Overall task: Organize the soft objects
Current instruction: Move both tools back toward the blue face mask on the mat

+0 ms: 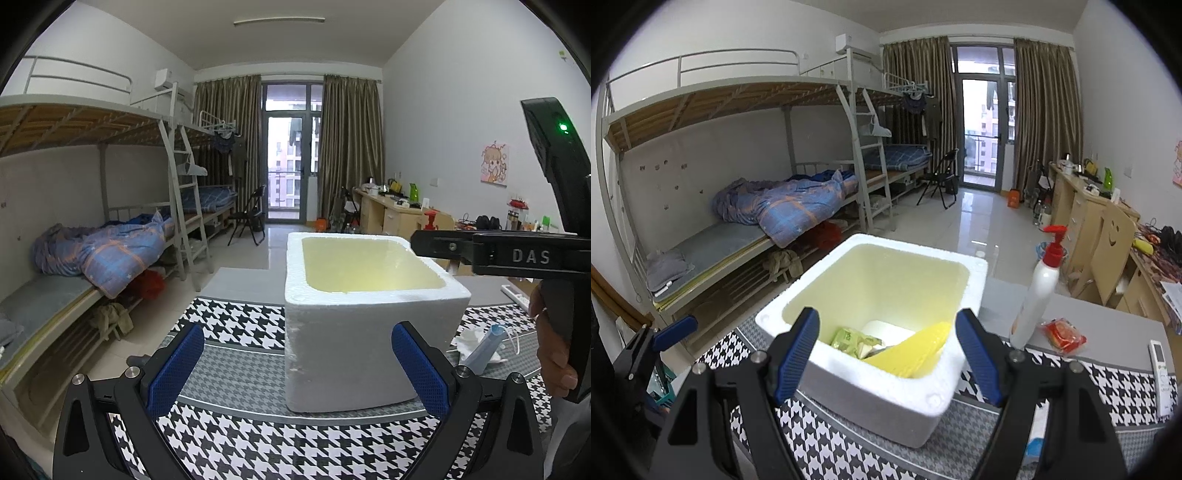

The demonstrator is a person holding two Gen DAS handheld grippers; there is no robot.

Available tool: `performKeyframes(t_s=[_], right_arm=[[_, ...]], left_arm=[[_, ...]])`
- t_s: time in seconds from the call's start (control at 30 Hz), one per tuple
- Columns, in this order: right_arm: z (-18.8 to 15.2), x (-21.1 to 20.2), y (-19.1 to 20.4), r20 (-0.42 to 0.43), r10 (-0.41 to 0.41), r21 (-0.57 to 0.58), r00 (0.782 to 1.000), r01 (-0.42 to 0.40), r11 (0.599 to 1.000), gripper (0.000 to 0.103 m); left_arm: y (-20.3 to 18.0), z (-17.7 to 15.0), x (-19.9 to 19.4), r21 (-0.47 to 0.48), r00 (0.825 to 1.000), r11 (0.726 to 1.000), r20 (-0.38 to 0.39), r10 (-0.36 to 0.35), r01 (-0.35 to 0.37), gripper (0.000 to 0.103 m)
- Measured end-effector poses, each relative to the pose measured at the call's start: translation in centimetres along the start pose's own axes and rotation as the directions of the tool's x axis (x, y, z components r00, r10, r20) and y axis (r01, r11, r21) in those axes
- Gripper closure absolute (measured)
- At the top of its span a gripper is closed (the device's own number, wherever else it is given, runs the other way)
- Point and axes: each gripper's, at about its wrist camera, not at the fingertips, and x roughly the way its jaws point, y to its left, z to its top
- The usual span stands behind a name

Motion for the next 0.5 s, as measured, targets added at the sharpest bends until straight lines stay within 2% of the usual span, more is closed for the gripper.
performKeyframes(t_s=[0.5], right_arm=[[-2.2, -2.6, -2.6, 0.052, -0.026, 0.068, 0.998, 0.022, 0.997, 0.023]], left_arm=[[-1.8, -0.3, -0.2, 0.032, 0.999, 0.998, 0.007, -0.053, 0.053, 0.001]])
